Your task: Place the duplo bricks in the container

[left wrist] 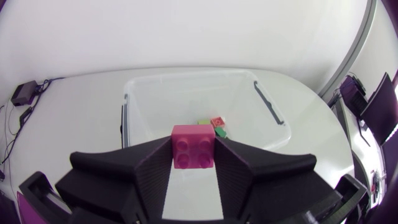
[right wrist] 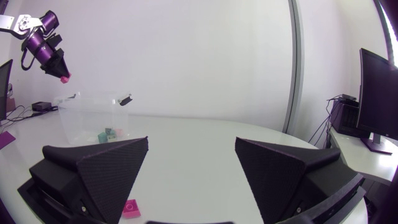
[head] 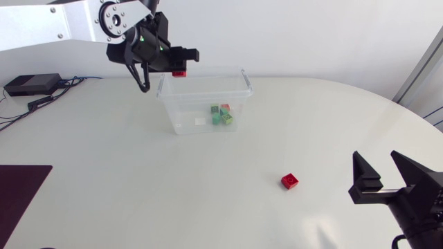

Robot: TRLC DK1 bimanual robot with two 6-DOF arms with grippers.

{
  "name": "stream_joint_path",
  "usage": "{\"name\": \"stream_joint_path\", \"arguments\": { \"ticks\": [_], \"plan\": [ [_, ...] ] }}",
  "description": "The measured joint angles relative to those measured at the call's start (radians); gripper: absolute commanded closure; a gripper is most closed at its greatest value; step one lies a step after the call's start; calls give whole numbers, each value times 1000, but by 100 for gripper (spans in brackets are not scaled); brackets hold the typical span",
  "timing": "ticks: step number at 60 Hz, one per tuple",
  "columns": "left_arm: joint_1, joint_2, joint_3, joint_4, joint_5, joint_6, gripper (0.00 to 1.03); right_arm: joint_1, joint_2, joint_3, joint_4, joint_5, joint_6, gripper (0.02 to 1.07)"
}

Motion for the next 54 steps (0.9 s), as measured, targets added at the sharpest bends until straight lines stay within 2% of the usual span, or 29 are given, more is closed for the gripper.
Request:
{"name": "stream_joint_path", "arguments": {
  "ticks": [2,3,4,5,7,8,10,18,28,39,54],
  "plan": [
    [5,16,22,6,-24,3,63,0,0,0,0,0,0,6],
    [5,24,33,5,-32,3,52,1,0,0,0,0,0,6],
    [7,36,47,3,-40,3,49,1,0,0,0,0,0,6],
    [8,48,63,-1,-48,3,33,2,0,0,0,0,0,6],
    [13,87,111,-34,-67,3,15,4,0,0,0,0,0,6],
    [16,104,128,-47,-71,4,9,5,0,0,0,0,0,6],
    [21,133,156,-66,-76,8,4,6,0,0,0,0,0,6],
    [40,195,163,-108,-91,18,4,10,0,0,0,0,0,6],
    [53,140,111,-115,-94,19,4,26,0,0,0,0,0,6],
    [50,-87,-5,-113,-94,31,4,57,44,48,-70,1,0,6],
    [49,-418,-229,-106,-94,45,4,59,180,227,-100,0,0,6]
  ]
}}
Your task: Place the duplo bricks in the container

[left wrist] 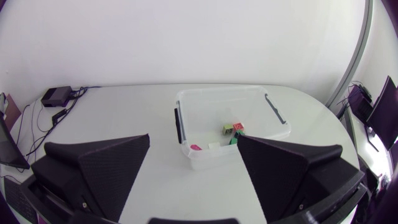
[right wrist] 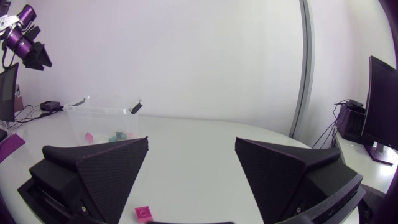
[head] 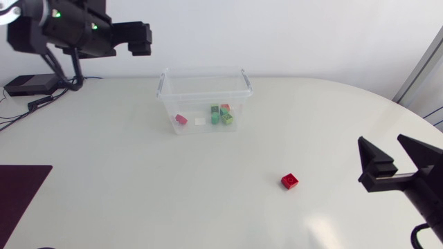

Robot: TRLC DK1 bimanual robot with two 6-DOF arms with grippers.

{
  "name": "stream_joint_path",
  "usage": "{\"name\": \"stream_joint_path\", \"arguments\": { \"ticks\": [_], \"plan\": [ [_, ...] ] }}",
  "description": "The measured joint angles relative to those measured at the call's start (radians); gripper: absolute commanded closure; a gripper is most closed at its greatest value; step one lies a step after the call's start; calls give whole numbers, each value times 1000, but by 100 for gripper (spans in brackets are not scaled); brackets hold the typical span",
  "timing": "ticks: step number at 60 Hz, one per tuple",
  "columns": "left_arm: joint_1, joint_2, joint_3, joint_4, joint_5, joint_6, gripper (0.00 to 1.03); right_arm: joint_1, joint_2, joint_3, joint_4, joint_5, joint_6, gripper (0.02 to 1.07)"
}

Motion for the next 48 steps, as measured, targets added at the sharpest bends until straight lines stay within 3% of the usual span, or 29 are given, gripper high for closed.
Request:
{"name": "stream_joint_path", "arguments": {
  "ticks": [27,41,48],
  "plan": [
    [31,-528,-550,11,-34,65,4,75,553,397,-201,-27,50,6],
    [63,-811,-766,15,-34,121,5,100,811,580,-418,-37,51,6],
    [90,-910,-833,7,-34,140,5,100,927,640,-481,-111,-13,6]
  ]
}}
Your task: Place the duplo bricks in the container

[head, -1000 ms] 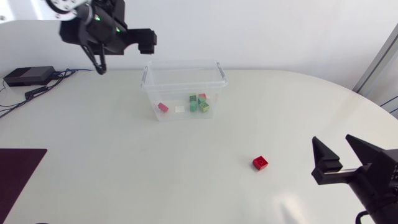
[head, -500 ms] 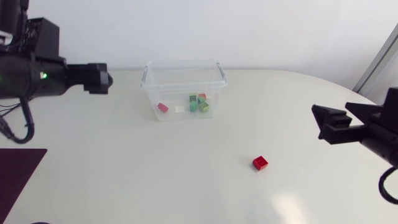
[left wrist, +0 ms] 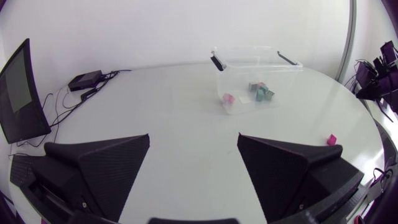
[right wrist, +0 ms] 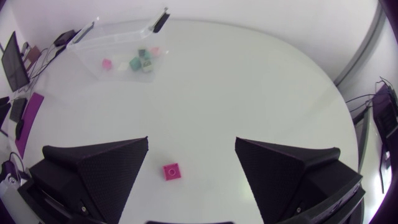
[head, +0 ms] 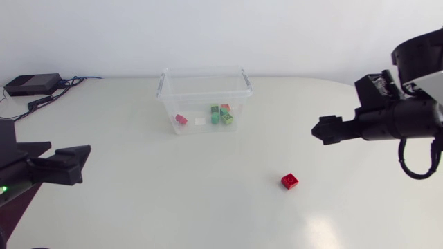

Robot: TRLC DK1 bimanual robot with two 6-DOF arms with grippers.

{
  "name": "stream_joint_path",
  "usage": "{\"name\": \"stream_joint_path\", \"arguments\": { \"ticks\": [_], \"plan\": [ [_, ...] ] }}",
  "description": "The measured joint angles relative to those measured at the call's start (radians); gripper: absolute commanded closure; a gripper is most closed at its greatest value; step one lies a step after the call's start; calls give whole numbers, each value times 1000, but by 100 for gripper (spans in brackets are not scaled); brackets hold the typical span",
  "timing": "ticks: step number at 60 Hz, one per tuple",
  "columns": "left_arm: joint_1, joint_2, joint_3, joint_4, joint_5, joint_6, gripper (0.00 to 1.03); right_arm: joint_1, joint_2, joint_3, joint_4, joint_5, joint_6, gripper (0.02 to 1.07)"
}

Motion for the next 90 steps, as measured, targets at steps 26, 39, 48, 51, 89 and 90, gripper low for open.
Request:
{"name": "stream_joint_path", "arguments": {
  "ticks": [26,39,48,51,89,90],
  "plan": [
    [201,-227,-86,33,110,117,6,51,288,-76,108,0,-120,7],
    [205,-394,-191,123,114,176,6,94,393,-117,200,47,-126,12],
    [208,-443,-247,161,114,202,6,142,463,-142,256,87,-125,16],
    [209,-451,-256,163,114,204,6,148,482,-145,261,91,-125,18],
    [280,-461,-340,271,114,231,6,210,325,-95,189,109,-122,88],
    [281,-461,-343,277,114,231,6,215,318,-80,181,109,-122,88]
  ]
}}
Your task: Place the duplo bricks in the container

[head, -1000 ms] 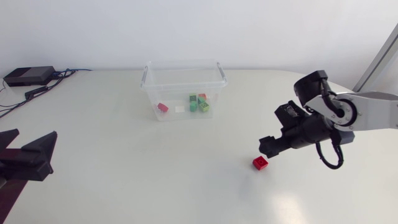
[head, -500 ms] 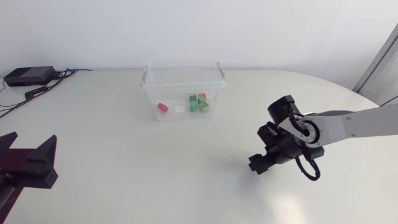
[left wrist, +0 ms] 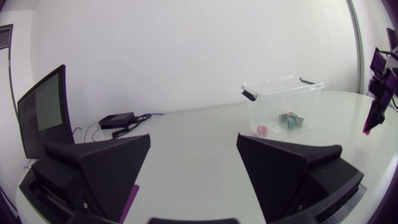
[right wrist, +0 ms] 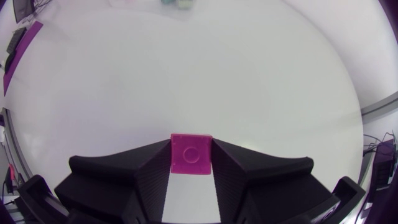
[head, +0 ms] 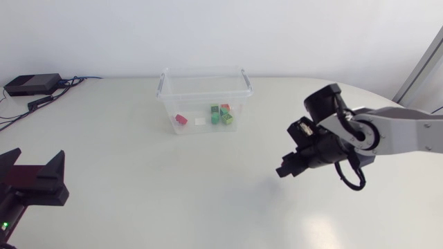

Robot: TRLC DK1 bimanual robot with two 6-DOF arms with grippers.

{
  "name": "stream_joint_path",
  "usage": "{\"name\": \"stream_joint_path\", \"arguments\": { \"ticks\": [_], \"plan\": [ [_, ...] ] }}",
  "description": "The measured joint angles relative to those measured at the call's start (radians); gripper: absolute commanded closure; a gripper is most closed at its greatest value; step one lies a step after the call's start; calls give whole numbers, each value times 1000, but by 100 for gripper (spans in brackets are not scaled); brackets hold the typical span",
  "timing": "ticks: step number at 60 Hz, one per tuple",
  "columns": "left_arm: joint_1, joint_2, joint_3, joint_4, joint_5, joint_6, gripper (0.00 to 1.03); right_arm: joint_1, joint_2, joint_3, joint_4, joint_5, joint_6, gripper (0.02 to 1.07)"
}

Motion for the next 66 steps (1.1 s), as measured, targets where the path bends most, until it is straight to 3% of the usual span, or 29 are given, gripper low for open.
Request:
{"name": "stream_joint_path", "arguments": {
  "ticks": [21,44,57,59,64,66],
  "plan": [
    [25,0,-78,145,0,22,6,96,0,376,-25,1,11,88],
    [25,0,-103,195,0,22,6,117,290,671,170,9,11,88],
    [25,0,-103,195,0,23,6,140,457,825,215,27,3,84],
    [25,0,-103,195,0,22,6,143,483,849,218,36,0,76],
    [25,0,-103,195,-1,22,6,145,540,900,233,62,-5,18],
    [25,0,-103,194,-1,22,6,145,557,912,236,69,-8,5]
  ]
}}
